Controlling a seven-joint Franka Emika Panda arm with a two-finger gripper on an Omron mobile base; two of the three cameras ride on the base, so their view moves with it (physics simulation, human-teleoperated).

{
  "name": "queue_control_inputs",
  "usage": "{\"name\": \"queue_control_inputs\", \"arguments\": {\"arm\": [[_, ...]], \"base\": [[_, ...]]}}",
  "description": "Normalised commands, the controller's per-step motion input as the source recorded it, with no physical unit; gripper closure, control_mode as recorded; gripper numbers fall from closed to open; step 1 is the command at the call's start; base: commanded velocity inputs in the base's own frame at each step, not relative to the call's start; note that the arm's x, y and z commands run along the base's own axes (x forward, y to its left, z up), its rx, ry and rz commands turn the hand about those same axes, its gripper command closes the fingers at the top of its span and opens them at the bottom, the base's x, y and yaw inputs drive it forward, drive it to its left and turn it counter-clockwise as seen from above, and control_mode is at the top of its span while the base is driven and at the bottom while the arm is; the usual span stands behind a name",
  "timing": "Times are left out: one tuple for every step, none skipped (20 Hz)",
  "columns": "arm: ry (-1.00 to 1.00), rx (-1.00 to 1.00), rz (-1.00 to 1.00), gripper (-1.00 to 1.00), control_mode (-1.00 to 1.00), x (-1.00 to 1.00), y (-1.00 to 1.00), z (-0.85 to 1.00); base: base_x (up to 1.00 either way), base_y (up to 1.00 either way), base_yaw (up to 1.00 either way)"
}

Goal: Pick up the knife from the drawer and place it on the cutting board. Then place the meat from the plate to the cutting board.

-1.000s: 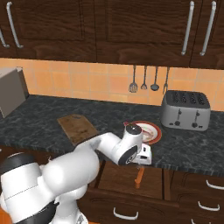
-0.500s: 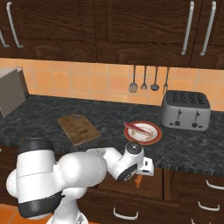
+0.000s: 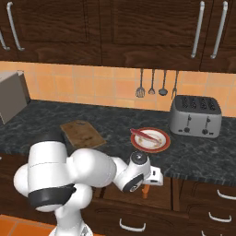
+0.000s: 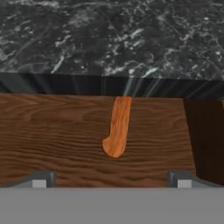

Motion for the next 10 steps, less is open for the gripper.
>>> {"name": "queue_control_inputs", "arguments": {"arm": [[0.00, 0.00, -0.01, -1.00, -1.00, 0.00, -0.01, -0.17], [0.00, 0.00, 0.00, -1.00, -1.00, 0.00, -0.01, -0.19], [0.00, 0.00, 0.00, -1.00, -1.00, 0.00, 0.00, -0.20], [0.00, 0.00, 0.00, -1.00, -1.00, 0.03, -0.01, -0.20], [0.00, 0.00, 0.00, -1.00, -1.00, 0.06, -0.01, -0.21], [0.00, 0.00, 0.00, -1.00, -1.00, 0.08, -0.04, -0.22], [0.00, 0.00, 0.00, -1.00, -1.00, 0.00, -0.12, -0.24], [0.00, 0.00, 0.00, -1.00, -1.00, 0.00, -0.10, -0.27], [0.00, 0.00, 0.00, -1.00, -1.00, 0.10, -0.19, -0.25], [0.00, 0.00, 0.00, -1.00, -1.00, 0.09, -0.19, -0.26]], "base": [[0.00, 0.00, 0.00], [0.00, 0.00, 0.00], [0.00, 0.00, 0.00], [0.00, 0.00, 0.00], [0.00, 0.00, 0.00], [0.00, 0.00, 0.00], [0.00, 0.00, 0.00], [0.00, 0.00, 0.00], [0.00, 0.00, 0.00], [0.00, 0.00, 0.00]]}}
